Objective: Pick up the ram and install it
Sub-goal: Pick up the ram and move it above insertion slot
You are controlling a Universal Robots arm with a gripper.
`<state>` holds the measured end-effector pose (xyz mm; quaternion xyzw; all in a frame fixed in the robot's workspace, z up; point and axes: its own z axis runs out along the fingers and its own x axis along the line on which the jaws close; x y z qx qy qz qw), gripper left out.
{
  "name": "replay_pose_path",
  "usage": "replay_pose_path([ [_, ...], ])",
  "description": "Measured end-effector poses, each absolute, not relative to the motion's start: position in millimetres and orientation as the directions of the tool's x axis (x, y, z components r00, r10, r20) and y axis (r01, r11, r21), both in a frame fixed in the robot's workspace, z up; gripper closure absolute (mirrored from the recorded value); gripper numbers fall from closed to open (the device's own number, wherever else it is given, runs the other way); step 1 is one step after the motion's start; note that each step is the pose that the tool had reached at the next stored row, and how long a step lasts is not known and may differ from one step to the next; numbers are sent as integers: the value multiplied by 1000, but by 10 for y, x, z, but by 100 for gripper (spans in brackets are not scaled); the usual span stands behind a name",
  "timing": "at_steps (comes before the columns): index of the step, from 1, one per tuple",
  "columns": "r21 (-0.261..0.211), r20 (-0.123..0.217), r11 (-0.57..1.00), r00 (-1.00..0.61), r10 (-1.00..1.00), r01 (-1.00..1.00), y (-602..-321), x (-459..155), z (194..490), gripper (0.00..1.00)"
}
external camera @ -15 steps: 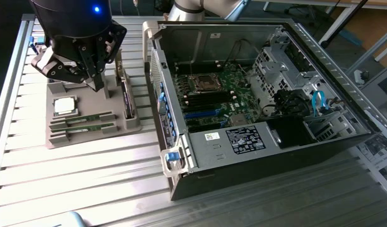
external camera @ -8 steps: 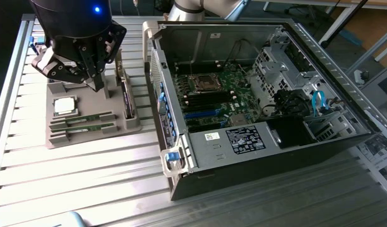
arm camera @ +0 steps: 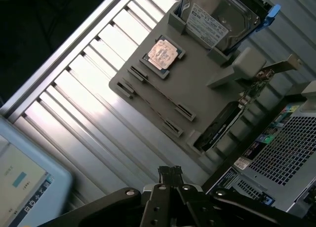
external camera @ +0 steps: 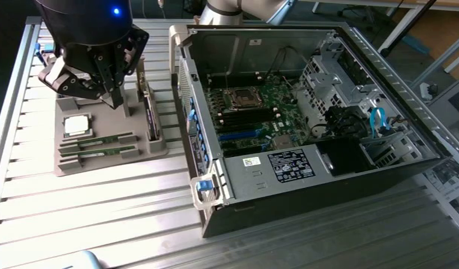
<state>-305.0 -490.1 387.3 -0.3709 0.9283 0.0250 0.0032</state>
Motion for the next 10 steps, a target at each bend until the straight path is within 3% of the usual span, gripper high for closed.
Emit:
replay_pose_path([
  [10,44,-24,692,-693,-721,-721,-4901,-3050,3871,89],
])
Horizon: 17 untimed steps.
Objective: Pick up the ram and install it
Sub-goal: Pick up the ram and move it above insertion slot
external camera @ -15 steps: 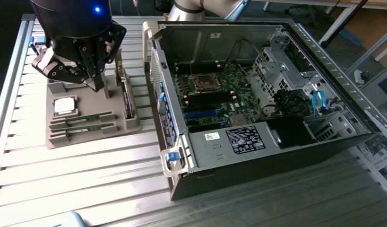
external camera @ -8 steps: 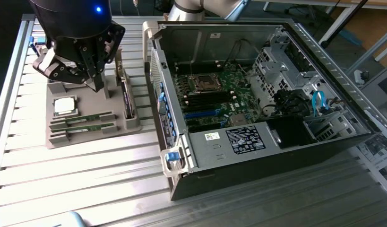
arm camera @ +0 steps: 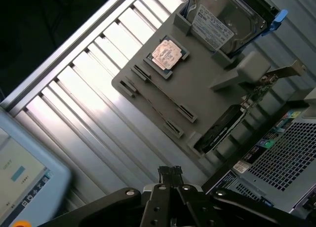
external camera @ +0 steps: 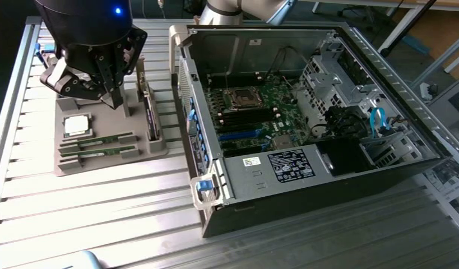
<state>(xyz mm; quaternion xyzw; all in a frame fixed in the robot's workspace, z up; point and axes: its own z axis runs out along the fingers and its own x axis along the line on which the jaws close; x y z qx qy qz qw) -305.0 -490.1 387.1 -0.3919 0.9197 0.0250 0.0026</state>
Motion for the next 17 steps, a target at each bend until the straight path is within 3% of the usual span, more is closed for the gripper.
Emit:
replay_pose_path([
  [17,44,-24,650,-651,-759,-759,-4901,-3050,3865,89],
])
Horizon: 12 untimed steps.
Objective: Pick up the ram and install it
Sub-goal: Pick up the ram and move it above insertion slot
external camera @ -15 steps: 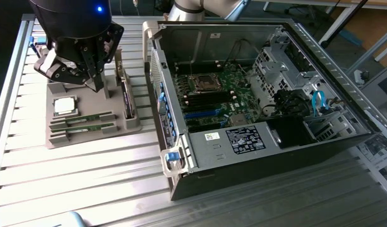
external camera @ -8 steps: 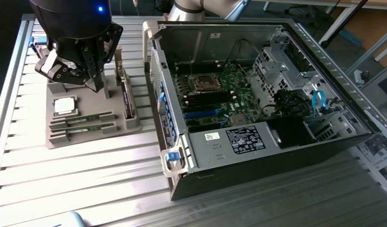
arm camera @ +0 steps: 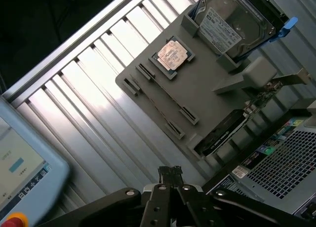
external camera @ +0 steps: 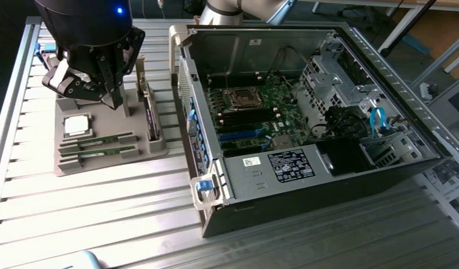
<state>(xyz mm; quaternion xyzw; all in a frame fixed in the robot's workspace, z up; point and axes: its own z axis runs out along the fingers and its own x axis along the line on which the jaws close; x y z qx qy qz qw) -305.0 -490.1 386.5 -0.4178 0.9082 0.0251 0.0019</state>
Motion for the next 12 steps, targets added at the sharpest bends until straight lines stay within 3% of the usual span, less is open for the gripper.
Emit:
replay_pose_path([
  [12,44,-24,629,-630,-776,-776,-4901,-3050,3860,89],
])
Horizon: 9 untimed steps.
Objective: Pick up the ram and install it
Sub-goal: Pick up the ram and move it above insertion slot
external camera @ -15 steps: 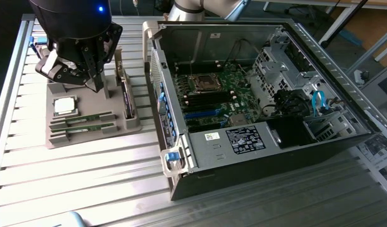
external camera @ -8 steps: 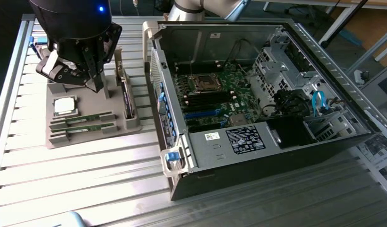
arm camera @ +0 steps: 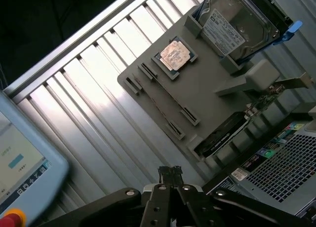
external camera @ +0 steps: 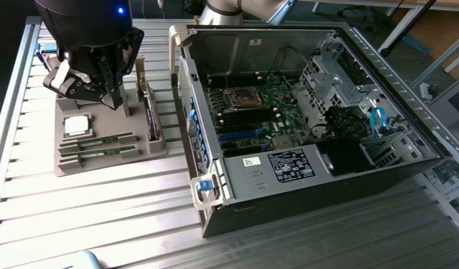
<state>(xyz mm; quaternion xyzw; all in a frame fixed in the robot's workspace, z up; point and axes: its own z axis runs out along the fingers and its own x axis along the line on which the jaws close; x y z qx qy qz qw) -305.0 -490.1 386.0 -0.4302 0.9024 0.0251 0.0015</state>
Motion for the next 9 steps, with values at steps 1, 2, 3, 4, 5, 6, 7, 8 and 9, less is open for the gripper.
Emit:
replay_pose_path([
  [1,44,-24,625,-627,-779,-779,-4901,-3050,3860,89],
  [2,44,-24,624,-625,-780,-780,-4901,-3050,3859,89],
  [3,44,-24,622,-624,-781,-782,-4901,-3050,3859,89],
  [4,44,-24,621,-622,-783,-783,-4901,-3050,3859,89],
  [5,44,-24,619,-620,-784,-784,-4901,-3050,3859,89],
  [6,44,-24,618,-619,-785,-785,-4901,-3050,3858,89],
  [7,44,-24,616,-618,-786,-786,-4901,-3050,3858,89],
  [8,44,-24,615,-616,-787,-788,-4901,-3050,3857,89],
  [9,44,-24,613,-614,-789,-789,-4901,-3050,3857,89],
])
